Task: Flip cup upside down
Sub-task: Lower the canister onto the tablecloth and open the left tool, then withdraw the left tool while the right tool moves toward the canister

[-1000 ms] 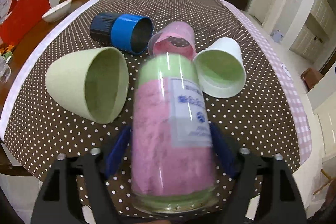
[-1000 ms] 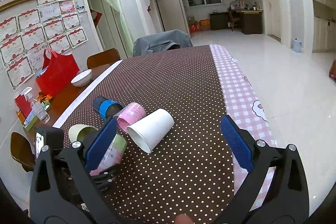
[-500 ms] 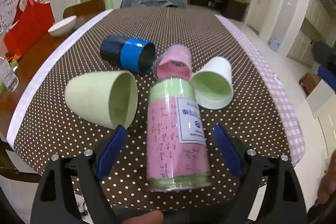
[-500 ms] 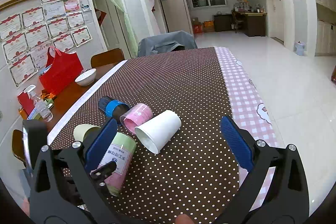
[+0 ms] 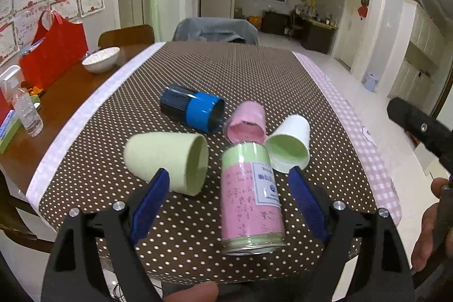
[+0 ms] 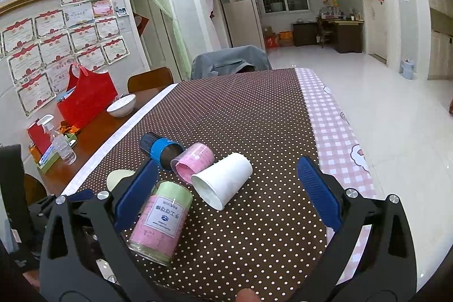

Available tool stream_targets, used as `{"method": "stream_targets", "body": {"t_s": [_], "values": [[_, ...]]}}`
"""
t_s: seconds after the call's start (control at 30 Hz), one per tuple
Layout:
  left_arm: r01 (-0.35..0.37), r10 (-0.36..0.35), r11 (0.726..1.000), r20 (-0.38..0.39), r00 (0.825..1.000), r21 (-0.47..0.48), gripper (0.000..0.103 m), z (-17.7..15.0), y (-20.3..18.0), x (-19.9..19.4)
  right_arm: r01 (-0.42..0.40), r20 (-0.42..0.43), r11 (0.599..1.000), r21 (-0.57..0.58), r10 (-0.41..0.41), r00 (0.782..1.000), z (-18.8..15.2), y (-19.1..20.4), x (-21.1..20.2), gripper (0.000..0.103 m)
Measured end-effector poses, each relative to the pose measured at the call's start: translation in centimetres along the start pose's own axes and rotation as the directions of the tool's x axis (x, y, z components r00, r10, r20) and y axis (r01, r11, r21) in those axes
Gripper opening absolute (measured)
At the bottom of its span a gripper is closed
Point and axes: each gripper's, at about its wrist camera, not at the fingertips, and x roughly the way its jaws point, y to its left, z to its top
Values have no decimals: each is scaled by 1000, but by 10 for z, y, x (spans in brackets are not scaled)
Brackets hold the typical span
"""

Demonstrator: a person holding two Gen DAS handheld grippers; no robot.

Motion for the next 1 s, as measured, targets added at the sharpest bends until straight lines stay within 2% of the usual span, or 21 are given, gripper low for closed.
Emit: {"method": "stream_targets", "body": {"t_s": [0.37, 1.0], "values": [[-44, 45, 999, 56, 997, -2, 84, 6, 16, -19, -22, 0, 1000, -12, 22, 1000, 2, 10, -2, 97], [-127, 121, 991, 163, 979, 28, 84, 9, 20, -52, -52, -19, 998, -28, 51, 998, -5, 23, -3, 97]]}}
